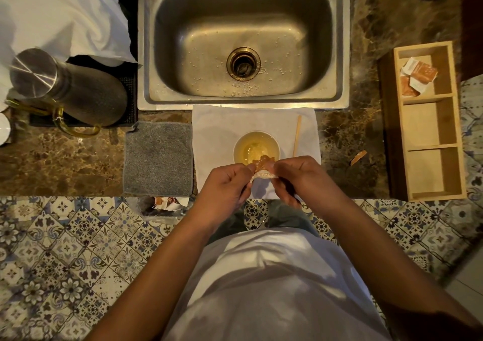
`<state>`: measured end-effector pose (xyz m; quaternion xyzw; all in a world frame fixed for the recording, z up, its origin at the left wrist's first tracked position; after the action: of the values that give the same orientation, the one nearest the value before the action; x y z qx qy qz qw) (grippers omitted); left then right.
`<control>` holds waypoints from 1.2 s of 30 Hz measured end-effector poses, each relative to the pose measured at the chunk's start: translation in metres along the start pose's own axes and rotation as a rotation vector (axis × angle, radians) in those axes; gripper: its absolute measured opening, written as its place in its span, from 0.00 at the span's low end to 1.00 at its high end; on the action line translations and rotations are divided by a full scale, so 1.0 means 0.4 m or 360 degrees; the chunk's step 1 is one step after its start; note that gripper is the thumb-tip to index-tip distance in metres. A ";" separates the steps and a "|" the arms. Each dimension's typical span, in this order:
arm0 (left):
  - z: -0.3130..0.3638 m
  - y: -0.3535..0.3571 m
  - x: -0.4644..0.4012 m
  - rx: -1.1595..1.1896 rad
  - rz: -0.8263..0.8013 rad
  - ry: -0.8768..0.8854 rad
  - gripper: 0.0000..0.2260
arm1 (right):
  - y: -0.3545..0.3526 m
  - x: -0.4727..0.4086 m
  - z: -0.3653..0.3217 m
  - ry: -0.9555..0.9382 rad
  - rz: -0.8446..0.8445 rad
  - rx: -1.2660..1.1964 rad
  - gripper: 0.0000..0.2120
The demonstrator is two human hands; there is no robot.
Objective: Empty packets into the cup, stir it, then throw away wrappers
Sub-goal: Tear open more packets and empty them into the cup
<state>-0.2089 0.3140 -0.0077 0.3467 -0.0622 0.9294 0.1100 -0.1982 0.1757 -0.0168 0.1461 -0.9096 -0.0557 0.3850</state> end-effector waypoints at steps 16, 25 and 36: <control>-0.010 -0.013 0.000 -0.0166 0.0077 0.0037 0.21 | 0.000 0.008 -0.001 -0.0027 0.0021 0.0013 0.28; 0.005 -0.003 0.007 -0.0172 0.0012 0.0019 0.22 | 0.034 0.002 0.027 0.0118 -0.0082 0.0026 0.21; -0.007 0.000 0.015 -0.0095 -0.0023 -0.0061 0.18 | 0.019 -0.003 0.040 0.0133 -0.0039 0.0024 0.20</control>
<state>-0.2150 0.3155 -0.0058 0.3614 -0.0895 0.9195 0.1260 -0.2106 0.1831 -0.0271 0.1623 -0.8912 -0.0474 0.4209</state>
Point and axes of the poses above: each hand's wrist, its own x-axis away from the middle knuckle, its own y-axis out of the palm, z = x × y, the point moved 9 cm from there along -x, towards the middle knuckle, and after that the axes turned 7 degrees about -x, right-handed, at the moved point
